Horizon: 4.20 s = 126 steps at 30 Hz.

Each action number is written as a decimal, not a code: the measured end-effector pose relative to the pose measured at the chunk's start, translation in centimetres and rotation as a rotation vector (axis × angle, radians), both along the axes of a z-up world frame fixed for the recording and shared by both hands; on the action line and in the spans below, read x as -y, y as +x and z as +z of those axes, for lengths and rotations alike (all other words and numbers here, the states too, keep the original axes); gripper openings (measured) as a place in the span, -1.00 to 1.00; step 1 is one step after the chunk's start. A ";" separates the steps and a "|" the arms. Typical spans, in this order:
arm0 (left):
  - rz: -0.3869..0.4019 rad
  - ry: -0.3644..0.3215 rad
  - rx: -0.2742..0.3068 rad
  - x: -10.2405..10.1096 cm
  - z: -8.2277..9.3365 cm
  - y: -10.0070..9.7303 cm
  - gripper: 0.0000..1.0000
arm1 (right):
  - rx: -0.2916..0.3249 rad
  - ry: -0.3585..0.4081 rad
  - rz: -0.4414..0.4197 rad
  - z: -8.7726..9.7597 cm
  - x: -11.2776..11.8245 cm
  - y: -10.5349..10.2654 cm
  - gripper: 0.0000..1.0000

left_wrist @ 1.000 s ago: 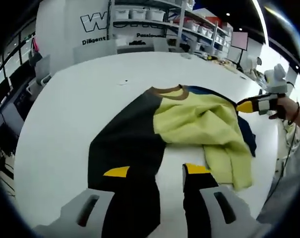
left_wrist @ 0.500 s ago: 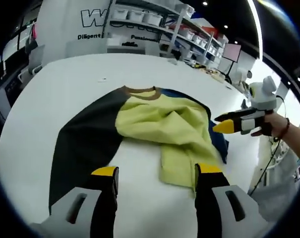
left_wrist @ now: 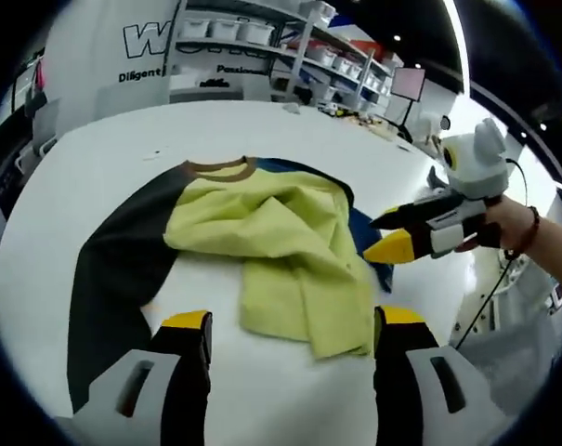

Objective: Fold the garment on the visible template until the final outline fits inside the template.

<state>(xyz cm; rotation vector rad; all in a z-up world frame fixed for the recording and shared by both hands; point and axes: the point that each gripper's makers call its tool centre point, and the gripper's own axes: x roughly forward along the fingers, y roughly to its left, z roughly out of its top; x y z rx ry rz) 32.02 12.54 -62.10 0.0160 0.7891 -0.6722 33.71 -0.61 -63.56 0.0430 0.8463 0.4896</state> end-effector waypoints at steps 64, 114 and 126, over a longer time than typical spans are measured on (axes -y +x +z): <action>-0.130 0.040 -0.106 6.7 -4.8 -2.2 -0.81 | -0.047 -0.027 0.049 -3.0 -3.5 -8.2 -0.30; 0.146 -0.071 0.030 -4.2 3.5 0.9 -0.94 | -0.133 -0.109 -0.143 -4.2 -3.4 -8.4 -1.00; 0.169 -0.036 0.049 -6.3 4.1 0.9 -0.94 | -0.136 -0.136 -0.145 -2.8 -0.3 -9.8 -1.00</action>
